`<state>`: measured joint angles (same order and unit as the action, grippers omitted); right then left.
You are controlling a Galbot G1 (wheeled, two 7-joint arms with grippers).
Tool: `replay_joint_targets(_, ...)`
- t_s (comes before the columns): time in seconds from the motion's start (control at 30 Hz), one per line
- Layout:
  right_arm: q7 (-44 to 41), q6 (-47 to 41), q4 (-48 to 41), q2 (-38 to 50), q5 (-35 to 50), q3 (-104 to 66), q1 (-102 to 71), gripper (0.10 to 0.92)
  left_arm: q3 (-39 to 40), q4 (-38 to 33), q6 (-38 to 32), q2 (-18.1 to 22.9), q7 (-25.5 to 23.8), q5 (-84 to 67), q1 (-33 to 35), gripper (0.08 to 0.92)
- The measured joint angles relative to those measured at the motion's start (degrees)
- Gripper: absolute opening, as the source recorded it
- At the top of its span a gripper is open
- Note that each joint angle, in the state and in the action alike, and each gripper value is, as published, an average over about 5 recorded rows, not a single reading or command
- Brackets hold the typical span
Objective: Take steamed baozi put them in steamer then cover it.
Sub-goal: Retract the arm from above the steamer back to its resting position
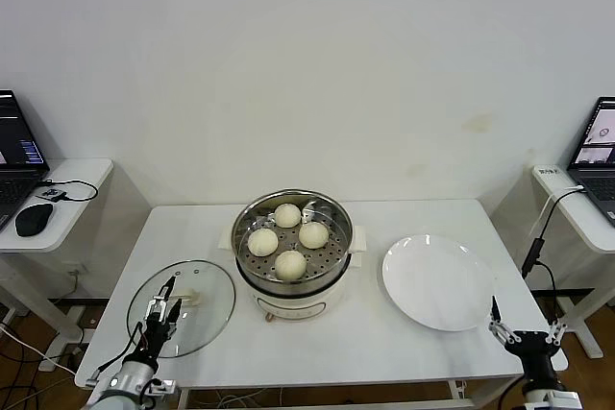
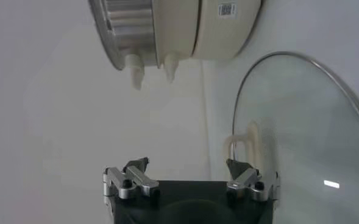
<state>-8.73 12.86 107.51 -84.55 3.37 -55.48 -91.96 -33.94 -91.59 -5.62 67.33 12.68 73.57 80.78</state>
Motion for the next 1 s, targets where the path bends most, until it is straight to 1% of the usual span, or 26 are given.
replay_joint_targets(0.2,-0.19,0.08,0.00,-0.35,-0.38,-0.62,-0.62,0.823,1.11,2.42,0.30,-0.57,-0.77,0.11,-3.20,0.823)
replay_joint_targets(0.4,-0.34,0.17,-0.18,-0.76,-0.89,-0.65,-0.88,0.823,1.39,3.23,0.45,-0.87,-0.91,-0.25,-4.11,0.823)
replay_joint_targets(0.57,-0.37,0.31,-0.55,-0.96,-1.27,-0.41,-0.92,0.823,0.75,2.35,0.83,-0.73,-0.85,-0.82,-3.09,0.823)
replay_joint_targets(0.8,-0.39,0.45,-1.28,-0.96,-1.77,0.11,-0.69,0.823,-0.72,-0.24,0.87,-0.50,-0.35,-1.83,0.19,0.823)
replay_joint_targets(1.0,-0.45,0.49,-1.65,-0.97,-2.14,0.53,-0.61,0.823,-0.91,-0.78,0.86,-0.06,-0.18,-1.91,1.51,0.823)
